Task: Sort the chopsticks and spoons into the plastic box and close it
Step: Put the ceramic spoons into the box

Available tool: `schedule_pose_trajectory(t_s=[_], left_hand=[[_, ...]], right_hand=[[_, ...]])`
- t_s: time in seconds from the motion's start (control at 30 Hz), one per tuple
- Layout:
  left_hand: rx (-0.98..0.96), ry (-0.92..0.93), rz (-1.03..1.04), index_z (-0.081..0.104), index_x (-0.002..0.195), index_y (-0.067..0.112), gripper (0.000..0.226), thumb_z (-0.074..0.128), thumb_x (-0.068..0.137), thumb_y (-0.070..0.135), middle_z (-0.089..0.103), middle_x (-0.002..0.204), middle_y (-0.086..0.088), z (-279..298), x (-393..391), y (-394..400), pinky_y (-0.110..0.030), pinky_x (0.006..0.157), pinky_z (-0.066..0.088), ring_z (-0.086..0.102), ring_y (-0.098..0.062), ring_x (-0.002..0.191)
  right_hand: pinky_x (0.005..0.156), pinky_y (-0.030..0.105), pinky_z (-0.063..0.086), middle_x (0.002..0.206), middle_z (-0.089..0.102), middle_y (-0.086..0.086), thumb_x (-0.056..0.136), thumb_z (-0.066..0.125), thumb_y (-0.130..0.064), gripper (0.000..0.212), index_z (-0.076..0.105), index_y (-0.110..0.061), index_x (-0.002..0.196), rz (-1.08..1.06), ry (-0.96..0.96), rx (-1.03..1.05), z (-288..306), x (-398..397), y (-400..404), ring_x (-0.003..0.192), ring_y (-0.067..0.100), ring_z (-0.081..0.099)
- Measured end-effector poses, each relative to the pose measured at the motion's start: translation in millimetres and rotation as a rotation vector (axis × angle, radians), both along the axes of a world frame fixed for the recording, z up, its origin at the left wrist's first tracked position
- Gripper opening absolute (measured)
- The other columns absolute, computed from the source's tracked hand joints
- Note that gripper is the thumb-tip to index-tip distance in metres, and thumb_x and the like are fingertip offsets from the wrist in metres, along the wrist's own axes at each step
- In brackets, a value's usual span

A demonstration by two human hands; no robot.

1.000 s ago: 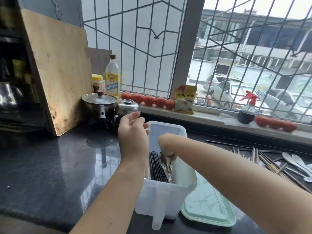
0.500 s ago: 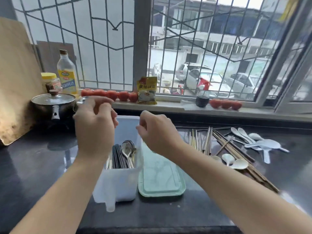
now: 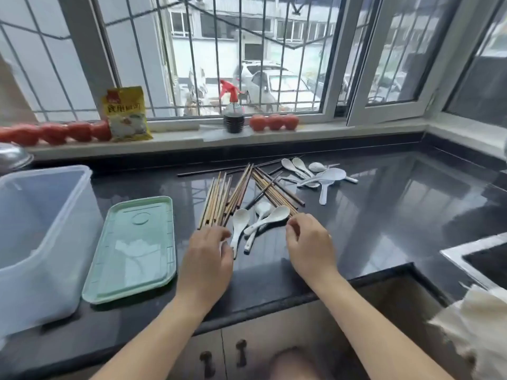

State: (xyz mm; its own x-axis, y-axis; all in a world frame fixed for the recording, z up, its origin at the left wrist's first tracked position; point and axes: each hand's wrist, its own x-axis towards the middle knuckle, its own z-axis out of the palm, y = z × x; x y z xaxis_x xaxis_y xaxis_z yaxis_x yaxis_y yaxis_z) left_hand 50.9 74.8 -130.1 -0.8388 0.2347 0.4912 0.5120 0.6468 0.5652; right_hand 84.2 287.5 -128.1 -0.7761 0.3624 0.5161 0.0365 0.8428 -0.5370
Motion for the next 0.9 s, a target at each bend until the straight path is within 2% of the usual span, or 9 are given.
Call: schedule_pose_trajectory(t_s=[0.1, 0.2, 0.33, 0.43, 0.5, 0.6, 0.7, 0.8, 0.9], left_hand=[[-0.174, 0.165, 0.039, 0.066, 0.111, 0.011, 0.02, 0.061, 0.093, 0.018, 0.064, 0.109, -0.007, -9, -30, 14, -0.043, 0.091, 0.047, 0.055, -0.029, 0.104], [-0.205, 0.115, 0.06, 0.064, 0.117, 0.012, 0.038, 0.045, 0.096, 0.036, 0.06, 0.118, -0.008, -11, -43, 22, -0.047, 0.097, 0.044, 0.051, -0.03, 0.113], [-0.212, 0.096, 0.079, 0.062, 0.12, 0.012, 0.042, 0.041, 0.096, 0.04, 0.058, 0.12, -0.009, -14, -48, 24, -0.047, 0.101, 0.041, 0.048, -0.03, 0.118], [-0.202, 0.06, 0.099, 0.061, 0.123, 0.014, 0.041, 0.041, 0.098, 0.04, 0.056, 0.123, -0.008, -17, -50, 25, -0.047, 0.103, 0.04, 0.046, -0.03, 0.121], [-0.153, 0.052, 0.117, 0.062, 0.12, 0.015, 0.031, 0.046, 0.099, 0.031, 0.056, 0.121, -0.007, -18, -51, 24, -0.046, 0.102, 0.04, 0.046, -0.029, 0.117], [-0.074, 0.056, 0.149, 0.064, 0.108, 0.015, 0.026, 0.043, 0.096, 0.026, 0.059, 0.106, -0.005, -16, -52, 23, -0.039, 0.088, 0.039, 0.046, -0.024, 0.099], [-0.174, 0.071, 0.138, 0.062, 0.098, 0.017, 0.02, 0.047, 0.09, 0.029, 0.06, 0.089, 0.0, -17, -49, 22, -0.037, 0.073, 0.034, 0.045, -0.021, 0.084], [-0.34, 0.063, 0.09, 0.06, 0.095, 0.021, 0.026, 0.042, 0.089, 0.04, 0.058, 0.083, 0.004, -19, -46, 23, -0.039, 0.071, 0.038, 0.047, -0.02, 0.08], [-0.406, 0.037, 0.086, 0.059, 0.093, 0.023, 0.027, 0.042, 0.089, 0.043, 0.058, 0.083, 0.005, -19, -47, 25, -0.04, 0.073, 0.039, 0.049, -0.021, 0.079]], right_hand=[[0.076, 0.036, 0.046, 0.097, 0.063, 0.005, 0.095, 0.059, -0.01, 0.009, 0.068, -0.011, 0.097, -0.082, 0.01, -0.039, -6, -8, 37, 0.088, 0.026, 0.059], [0.078, 0.03, 0.039, 0.1, 0.065, 0.008, 0.094, 0.057, -0.008, 0.014, 0.069, -0.01, 0.1, -0.181, -0.04, -0.141, -11, -28, 80, 0.096, 0.028, 0.059], [0.094, 0.036, 0.042, 0.122, 0.063, 0.016, 0.094, 0.053, -0.014, 0.022, 0.065, -0.011, 0.112, -0.394, -0.184, -0.307, -7, -68, 121, 0.115, 0.035, 0.055], [0.103, 0.04, 0.038, 0.129, 0.056, 0.018, 0.097, 0.05, -0.023, 0.028, 0.06, -0.011, 0.12, -0.421, -0.253, -0.253, 2, -94, 123, 0.122, 0.038, 0.047], [0.105, 0.042, 0.036, 0.13, 0.053, 0.018, 0.097, 0.048, -0.024, 0.031, 0.058, -0.012, 0.125, -0.408, -0.293, -0.164, 0, -104, 120, 0.123, 0.038, 0.045], [0.103, 0.043, 0.038, 0.127, 0.053, 0.017, 0.098, 0.044, -0.019, 0.029, 0.058, -0.012, 0.122, -0.381, -0.269, -0.042, -9, -107, 119, 0.12, 0.037, 0.044], [0.098, 0.045, 0.04, 0.124, 0.052, 0.016, 0.094, 0.04, -0.009, 0.03, 0.059, -0.009, 0.119, -0.365, -0.239, 0.053, -14, -107, 117, 0.116, 0.035, 0.044], [0.093, 0.044, 0.041, 0.12, 0.056, 0.018, 0.092, 0.042, -0.003, 0.031, 0.063, -0.006, 0.115, -0.32, -0.181, 0.088, -14, -105, 115, 0.112, 0.036, 0.047], [0.083, 0.036, 0.041, 0.103, 0.063, 0.016, 0.089, 0.051, -0.004, 0.023, 0.071, -0.003, 0.101, -0.202, 0.043, 0.137, -10, -98, 108, 0.1, 0.036, 0.056]])
